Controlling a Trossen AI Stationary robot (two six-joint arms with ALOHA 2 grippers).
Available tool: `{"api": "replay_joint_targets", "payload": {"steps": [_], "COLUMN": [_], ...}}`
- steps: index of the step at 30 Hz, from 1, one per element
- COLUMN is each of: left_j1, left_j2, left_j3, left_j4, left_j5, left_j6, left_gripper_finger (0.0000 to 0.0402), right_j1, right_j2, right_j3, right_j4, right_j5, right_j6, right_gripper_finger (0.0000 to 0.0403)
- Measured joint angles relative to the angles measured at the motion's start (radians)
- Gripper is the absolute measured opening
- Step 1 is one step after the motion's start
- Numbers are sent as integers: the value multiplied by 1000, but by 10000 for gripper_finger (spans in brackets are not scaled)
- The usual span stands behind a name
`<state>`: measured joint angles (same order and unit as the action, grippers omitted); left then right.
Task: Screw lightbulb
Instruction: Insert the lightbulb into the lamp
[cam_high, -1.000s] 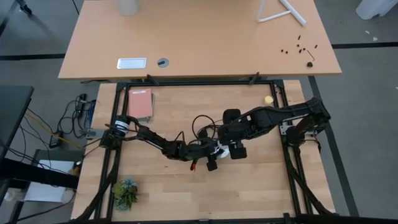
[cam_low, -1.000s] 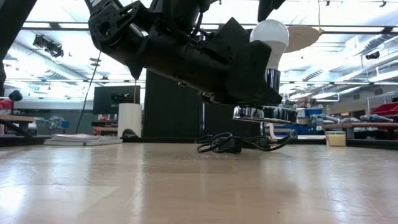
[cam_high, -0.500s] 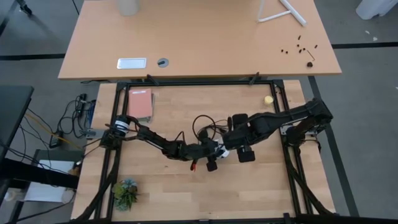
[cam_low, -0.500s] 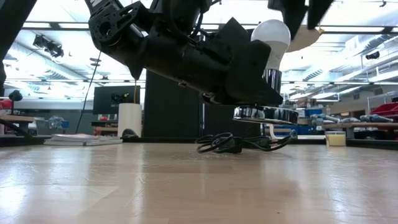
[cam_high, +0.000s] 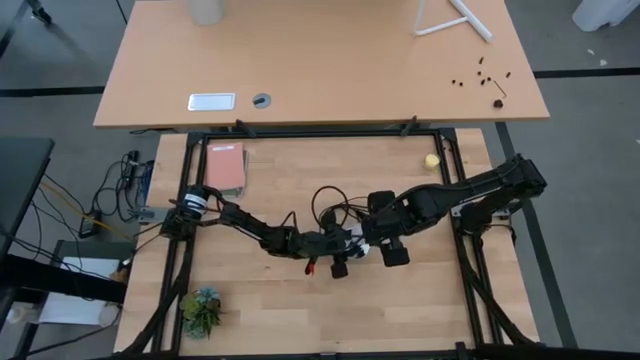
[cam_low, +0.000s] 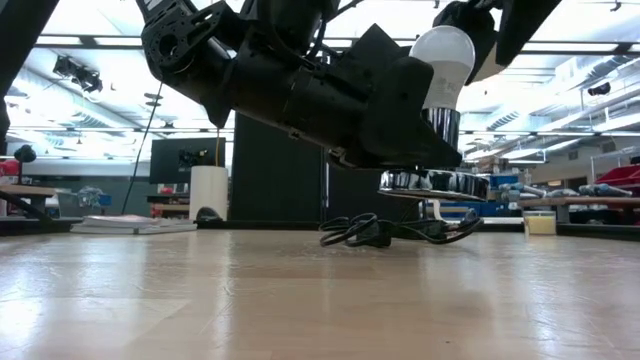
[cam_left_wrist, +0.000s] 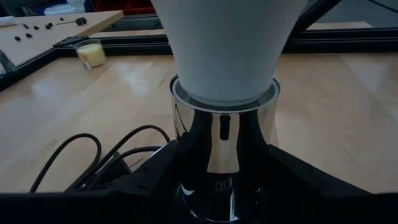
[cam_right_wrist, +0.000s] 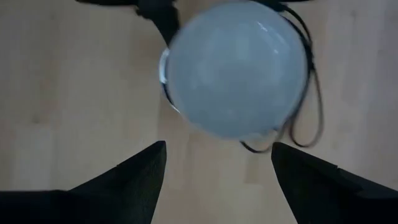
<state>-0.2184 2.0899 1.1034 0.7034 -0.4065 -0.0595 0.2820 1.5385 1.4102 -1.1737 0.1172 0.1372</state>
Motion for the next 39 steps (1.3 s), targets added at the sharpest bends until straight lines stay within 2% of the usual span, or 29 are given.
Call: {"api": "replay_joint_targets", "payload": {"steps": [17,22,27,30,36,39], "left_j1": [0,0,0,0,0,0], "left_j2": [0,0,0,0,0,0], "left_j3": [0,0,0,0,0,0], "left_j4": [1,-2,-3,-3,1,15], "left_j5": [-29,-30,-30,-29,28,49], "left_j6": [-27,-27,-27,-26,6,28], "left_gripper_finger": [195,195,195,195,195,195], "right_j1": [99,110,100,81,22,2], "right_j2": [-4,-2,-3,-3,-3,-3], "right_j3": [-40,-10,45,45,22,6], "right_j4": [153,80,-70,-92,-10,32], "right_j5": [-56,-102,-8,65,68,37], "right_j6": [96,96,107,94,6,-22], "right_gripper_finger": [297,294,293,293,293,292]}}
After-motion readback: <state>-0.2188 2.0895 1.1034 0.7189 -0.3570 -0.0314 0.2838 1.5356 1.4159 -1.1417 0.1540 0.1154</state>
